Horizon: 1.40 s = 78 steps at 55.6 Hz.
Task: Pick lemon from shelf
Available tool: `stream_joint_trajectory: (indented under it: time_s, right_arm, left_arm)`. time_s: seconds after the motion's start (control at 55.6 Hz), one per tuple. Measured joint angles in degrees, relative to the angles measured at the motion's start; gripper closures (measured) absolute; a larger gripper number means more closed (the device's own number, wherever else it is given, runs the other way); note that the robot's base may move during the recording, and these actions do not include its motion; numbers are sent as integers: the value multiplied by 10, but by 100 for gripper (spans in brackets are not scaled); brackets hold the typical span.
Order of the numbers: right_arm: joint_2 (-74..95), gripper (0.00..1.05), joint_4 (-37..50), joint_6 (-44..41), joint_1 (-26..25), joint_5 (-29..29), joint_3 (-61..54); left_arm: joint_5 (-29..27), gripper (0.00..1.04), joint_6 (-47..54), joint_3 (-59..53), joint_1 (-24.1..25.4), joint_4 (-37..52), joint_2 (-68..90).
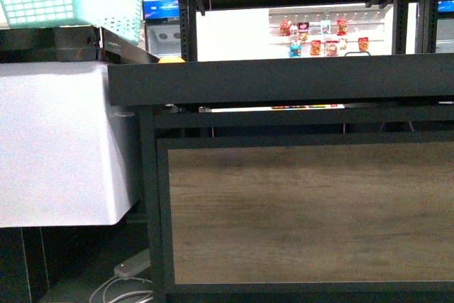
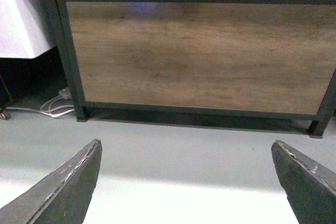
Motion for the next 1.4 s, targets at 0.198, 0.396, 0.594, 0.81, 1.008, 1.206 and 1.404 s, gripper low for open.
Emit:
stream_joint_trajectory:
  time_s: [0.198,0.396,0.594,0.81,1.008,1.206,1.404]
  right_arm:
    - [0,7,0,0,0,0,0]
    - [0,7,0,0,0,0,0]
    - [0,7,0,0,0,0,0]
    - [0,7,0,0,0,0,0]
    - [0,7,0,0,0,0,0]
    - [0,7,0,0,0,1,0]
    - [0,7,0,0,0,0,0]
  left_arm:
    - [0,8,0,0,0,0,0]
    - [0,8,0,0,0,0,0]
    - [0,8,0,0,0,0,0]
    - [0,8,0,0,0,0,0]
    - [0,8,0,0,0,0,0]
    - [0,8,0,0,0,0,0]
    - [0,8,0,0,0,0,0]
